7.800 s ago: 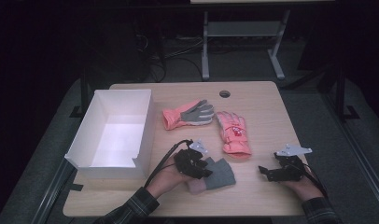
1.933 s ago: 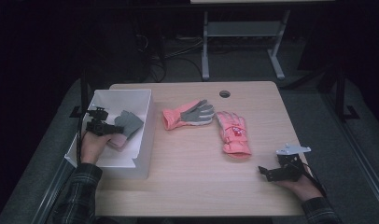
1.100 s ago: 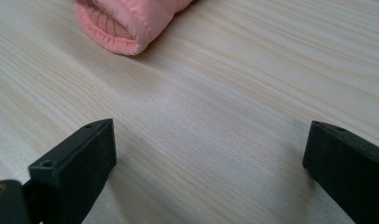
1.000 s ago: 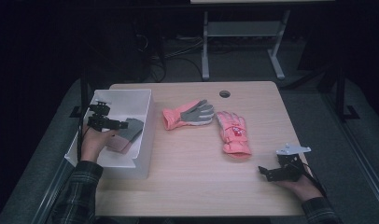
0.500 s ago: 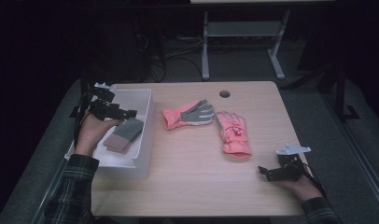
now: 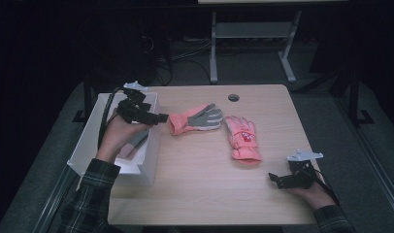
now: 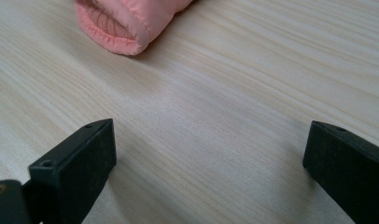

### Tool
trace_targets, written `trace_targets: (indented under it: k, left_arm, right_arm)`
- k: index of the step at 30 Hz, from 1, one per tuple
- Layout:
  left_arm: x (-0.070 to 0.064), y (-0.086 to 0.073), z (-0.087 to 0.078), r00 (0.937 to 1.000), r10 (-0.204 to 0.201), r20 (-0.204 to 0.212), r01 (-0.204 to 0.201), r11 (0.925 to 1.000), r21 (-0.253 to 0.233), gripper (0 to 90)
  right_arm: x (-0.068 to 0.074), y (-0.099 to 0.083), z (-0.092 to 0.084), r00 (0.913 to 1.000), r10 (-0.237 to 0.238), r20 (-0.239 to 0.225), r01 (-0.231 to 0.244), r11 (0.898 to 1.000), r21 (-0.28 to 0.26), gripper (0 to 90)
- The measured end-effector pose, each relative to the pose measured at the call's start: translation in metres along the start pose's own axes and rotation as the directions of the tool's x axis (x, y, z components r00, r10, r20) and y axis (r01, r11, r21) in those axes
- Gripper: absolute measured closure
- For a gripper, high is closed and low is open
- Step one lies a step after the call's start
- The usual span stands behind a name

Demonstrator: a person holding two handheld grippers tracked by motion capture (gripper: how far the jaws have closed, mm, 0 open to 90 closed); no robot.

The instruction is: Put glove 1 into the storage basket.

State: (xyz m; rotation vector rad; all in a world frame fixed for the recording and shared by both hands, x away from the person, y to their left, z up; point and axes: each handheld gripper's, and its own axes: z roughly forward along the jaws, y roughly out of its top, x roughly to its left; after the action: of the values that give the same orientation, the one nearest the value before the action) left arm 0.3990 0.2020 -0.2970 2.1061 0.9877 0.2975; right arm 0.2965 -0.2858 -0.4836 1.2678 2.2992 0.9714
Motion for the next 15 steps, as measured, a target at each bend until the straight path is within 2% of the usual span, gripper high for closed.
trace_targets:
  k: [5,6,9,10,11,12,15]
  left_arm:
    - [-0.024,0.011,0.014,0.9983,0.039,0.043,-0.039,0.9992,-0.011,13.5]
    - [-0.024,0.011,0.014,0.9983,0.039,0.043,-0.039,0.9992,-0.011,13.6]
    - [-0.036,0.017,0.023,0.9964,0.059,0.061,-0.058,0.9982,-0.015,13.7]
    - [-0.042,0.019,0.027,0.9945,0.077,0.071,-0.076,0.997,-0.011,13.9]
    - [-0.042,0.019,0.027,0.9945,0.077,0.071,-0.076,0.997,-0.011,13.9]
    - [-0.049,0.02,0.032,0.9932,0.086,0.078,-0.085,0.9963,-0.011,14.0]
    - [-0.056,0.021,0.036,0.9912,0.099,0.087,-0.098,0.9951,-0.014,14.7]
  right_arm:
    - [0.0,0.0,0.0,1.0,-0.001,0.0,0.001,1.0,0.0,1.9]
    - [0.0,0.0,0.0,1.0,-0.001,0.0,0.001,1.0,0.0,1.9]
    - [0.0,0.0,0.0,1.0,0.0,0.0,0.0,1.0,0.0,2.0]
    - [0.0,0.0,0.0,1.0,-0.001,0.0,0.001,1.0,0.0,1.9]
    - [0.0,0.0,0.0,1.0,-0.001,0.0,0.001,1.0,0.0,1.9]
    - [0.0,0.0,0.0,1.0,-0.001,0.0,0.001,1.0,-0.001,2.0]
    - [0.0,0.0,0.0,1.0,0.0,0.0,0.0,1.0,0.0,2.0]
